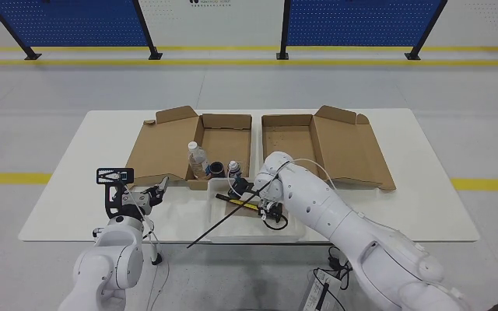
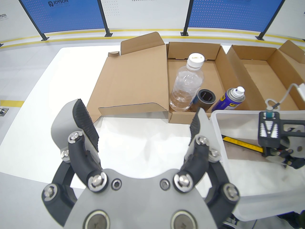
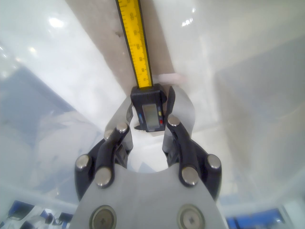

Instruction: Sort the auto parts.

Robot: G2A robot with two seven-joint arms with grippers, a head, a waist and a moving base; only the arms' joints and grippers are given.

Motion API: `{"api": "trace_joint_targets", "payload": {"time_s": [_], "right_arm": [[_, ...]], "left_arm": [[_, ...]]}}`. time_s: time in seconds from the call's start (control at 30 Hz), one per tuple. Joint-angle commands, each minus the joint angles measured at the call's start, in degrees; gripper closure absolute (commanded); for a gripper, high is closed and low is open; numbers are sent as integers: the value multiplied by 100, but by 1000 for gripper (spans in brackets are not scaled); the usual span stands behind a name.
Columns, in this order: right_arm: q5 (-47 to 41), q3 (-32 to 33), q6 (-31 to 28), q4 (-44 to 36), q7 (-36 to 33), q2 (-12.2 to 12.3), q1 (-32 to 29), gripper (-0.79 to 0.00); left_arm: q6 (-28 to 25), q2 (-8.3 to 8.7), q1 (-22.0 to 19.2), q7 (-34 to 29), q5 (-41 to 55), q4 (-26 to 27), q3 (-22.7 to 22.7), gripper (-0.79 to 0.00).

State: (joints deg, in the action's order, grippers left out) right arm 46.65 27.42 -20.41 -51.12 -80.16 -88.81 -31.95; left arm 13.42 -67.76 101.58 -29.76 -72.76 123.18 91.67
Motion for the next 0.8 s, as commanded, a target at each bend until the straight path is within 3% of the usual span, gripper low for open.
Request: {"api": "trace_joint_targets", "payload": {"time_s": [0.0,0.23,0.77], "right_arm": [[-5,-10,-5,36,5,-15,1,-262],[-32,-17,24,121,33,-57,10,-252],[61,-21,105,159,33,-100,-6,-336]], "left_arm": [[0,0,0,0,0,0,0,-785],[0,0,0,0,0,0,0,-785],[0,0,0,0,0,0,0,-785]]}}
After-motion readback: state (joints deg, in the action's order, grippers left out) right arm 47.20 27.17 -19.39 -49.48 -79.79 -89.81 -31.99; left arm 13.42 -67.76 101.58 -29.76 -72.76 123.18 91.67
